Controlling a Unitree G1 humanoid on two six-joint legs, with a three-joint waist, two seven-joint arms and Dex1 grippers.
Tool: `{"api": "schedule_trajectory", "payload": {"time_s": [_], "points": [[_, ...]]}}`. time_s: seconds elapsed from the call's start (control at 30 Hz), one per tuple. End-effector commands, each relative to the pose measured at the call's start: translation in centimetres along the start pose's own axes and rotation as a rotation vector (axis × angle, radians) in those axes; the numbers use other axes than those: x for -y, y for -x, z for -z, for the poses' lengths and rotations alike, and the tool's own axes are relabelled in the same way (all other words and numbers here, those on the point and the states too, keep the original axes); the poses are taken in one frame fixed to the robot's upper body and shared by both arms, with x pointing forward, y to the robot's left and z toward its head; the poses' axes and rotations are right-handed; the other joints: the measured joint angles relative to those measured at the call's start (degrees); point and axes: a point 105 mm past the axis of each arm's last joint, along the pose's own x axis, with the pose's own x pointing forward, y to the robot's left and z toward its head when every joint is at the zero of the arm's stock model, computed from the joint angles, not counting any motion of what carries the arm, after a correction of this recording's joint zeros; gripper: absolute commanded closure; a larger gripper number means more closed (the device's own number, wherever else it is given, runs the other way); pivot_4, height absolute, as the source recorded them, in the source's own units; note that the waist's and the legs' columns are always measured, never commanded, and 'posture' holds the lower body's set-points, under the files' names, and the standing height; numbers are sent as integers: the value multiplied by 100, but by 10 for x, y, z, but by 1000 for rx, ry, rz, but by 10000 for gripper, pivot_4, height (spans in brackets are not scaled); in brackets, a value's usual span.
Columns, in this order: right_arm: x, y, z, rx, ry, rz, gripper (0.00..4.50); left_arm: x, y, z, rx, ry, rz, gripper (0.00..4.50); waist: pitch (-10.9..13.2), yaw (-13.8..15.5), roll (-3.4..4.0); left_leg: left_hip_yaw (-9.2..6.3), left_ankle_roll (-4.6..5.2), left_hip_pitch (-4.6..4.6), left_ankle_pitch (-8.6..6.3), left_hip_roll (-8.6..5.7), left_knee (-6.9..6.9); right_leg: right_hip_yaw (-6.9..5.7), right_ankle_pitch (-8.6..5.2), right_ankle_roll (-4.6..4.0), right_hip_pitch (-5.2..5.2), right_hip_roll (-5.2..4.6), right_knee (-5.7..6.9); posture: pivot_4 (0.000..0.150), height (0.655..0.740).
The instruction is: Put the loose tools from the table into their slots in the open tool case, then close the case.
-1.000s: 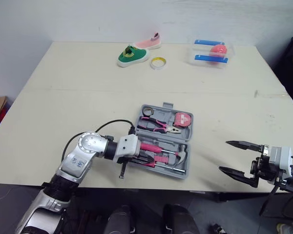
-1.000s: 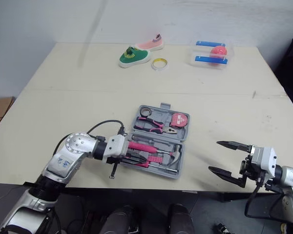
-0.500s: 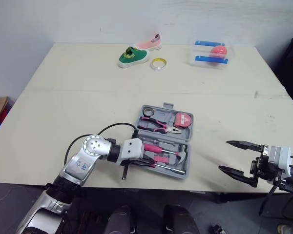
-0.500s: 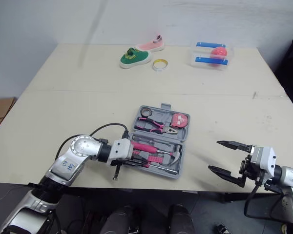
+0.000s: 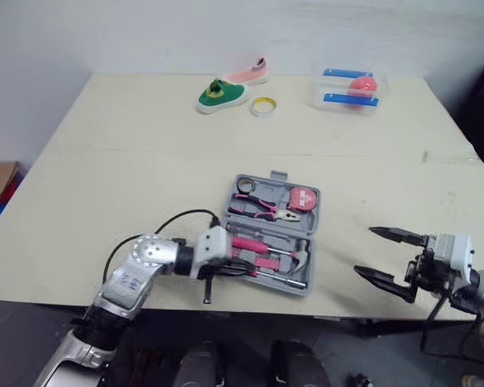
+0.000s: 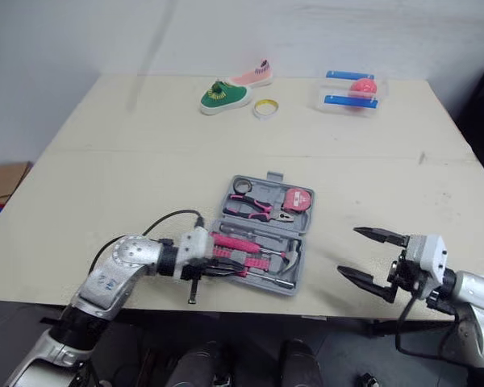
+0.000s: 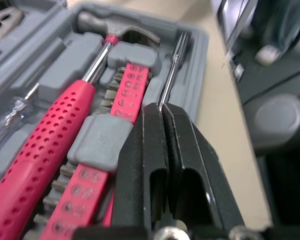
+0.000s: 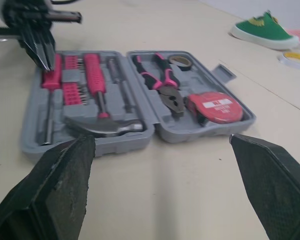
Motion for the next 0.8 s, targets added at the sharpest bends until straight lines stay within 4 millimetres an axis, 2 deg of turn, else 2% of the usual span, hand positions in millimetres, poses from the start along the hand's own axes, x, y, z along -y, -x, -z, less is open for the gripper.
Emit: {"api": "schedule_trajectory", "payload": {"time_s": [0.03, 0.07, 0.1, 0.2, 0.3, 0.33, 0.37, 0.5, 0.63, 0.8], "points": [[3, -13, -6, -12, 25, -1, 2500, -37, 38, -27, 67, -20, -209, 44974, 1, 0, -2, 0, 0, -1, 0, 0, 0, -2, 0, 0, 0, 0, -1, 1500, 7400], [4, -16, -6, -13, 38, 6, 5391, -45, 46, -27, 66, -11, -259, 45000, 2, -8, -2, 0, 1, -2, -1, 0, 0, -3, 0, 0, 0, 1, -1, 1500, 7400], [5, -21, 0, -48, 31, 5, 8312, -55, 58, -20, 26, -6, -331, 45000, 2, -9, -2, 0, 1, -2, -2, -1, 0, -3, 0, 0, 1, 2, -2, 1500, 7400], [4, -31, 12, -111, 26, -1, 22401, -73, 78, 0, -67, -9, -460, 45000, 2, -35, -2, 4, 3, -3, -4, -5, -5, -5, 0, 1, 1, 2, -6, 1500, 7400], [0, -37, 27, -177, 33, -42, 36541, -74, 75, 21, -107, 40, -475, 45000, 10, -35, -15, 6, 6, -7, -6, -9, -6, -18, 2, 4, 0, 3, -10, 1500, 7400], [-1, -40, 33, -200, 42, -63, 42848, -72, 70, 28, -128, 27, -458, 45000, 12, -22, -19, 5, 7, -11, -6, -10, -5, -27, 3, 5, 0, 3, -11, 1500, 7400], [-3, -42, 37, -217, 44, -80, 44811, -72, 65, 32, -138, 19, -450, 45000, 12, -11, -20, 5, 8, -11, -6, -11, -4, -37, 3, 6, 0, 2, -12, 1500, 7400], [-6, -50, 45, -230, 60, -116, 44811, -76, 50, 38, -124, 31, -450, 45000, 15, 9, -25, 7, 10, -16, -7, -12, 0, -53, 6, 11, -3, 0, -14, 1500, 7400], [-10, -59, 52, -232, 65, -160, 44811, -76, 24, 40, -122, 23, -414, 45000, 17, -1, -27, 7, 5, -13, -4, -9, 0, -57, 6, 11, -2, 3, -9, 1500, 7400], [-12, -69, 52, -207, 74, -181, 44811, -85, 16, 37, -121, 29, -420, 45000, 18, -110, -29, 7, 1, -9, 0, -6, 1, -60, 6, 12, 0, 7, -3, 1500, 7400]]}}
